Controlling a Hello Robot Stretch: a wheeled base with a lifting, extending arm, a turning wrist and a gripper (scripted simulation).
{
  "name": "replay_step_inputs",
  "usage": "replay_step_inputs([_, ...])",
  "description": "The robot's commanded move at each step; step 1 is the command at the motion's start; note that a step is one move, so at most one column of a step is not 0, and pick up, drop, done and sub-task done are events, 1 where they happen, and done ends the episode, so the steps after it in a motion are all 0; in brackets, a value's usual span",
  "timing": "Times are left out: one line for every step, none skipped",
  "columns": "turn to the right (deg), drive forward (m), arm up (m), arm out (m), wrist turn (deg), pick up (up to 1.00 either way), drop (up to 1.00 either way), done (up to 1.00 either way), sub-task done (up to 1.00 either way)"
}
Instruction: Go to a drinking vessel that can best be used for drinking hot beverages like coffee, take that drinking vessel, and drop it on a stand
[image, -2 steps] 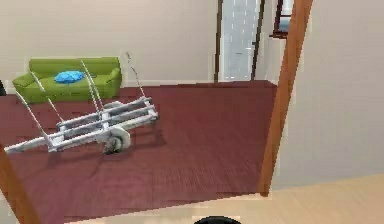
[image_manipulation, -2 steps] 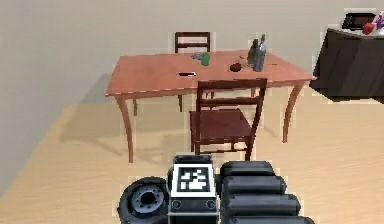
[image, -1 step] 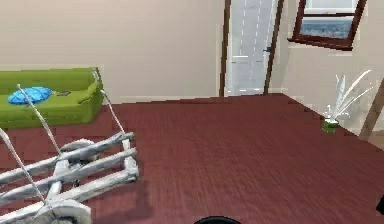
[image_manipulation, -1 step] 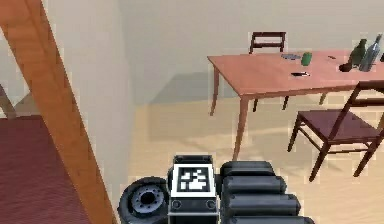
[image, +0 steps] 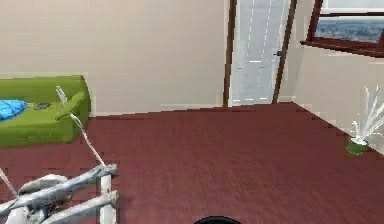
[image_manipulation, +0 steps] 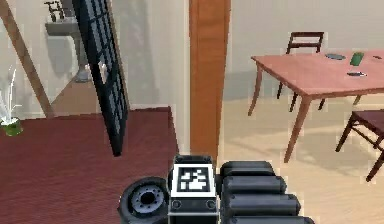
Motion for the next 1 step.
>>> replay_step_inputs([15.0, 0.00, 0.00, 0.00, 0.0, 0.00, 0.00, 0.00, 0.00])
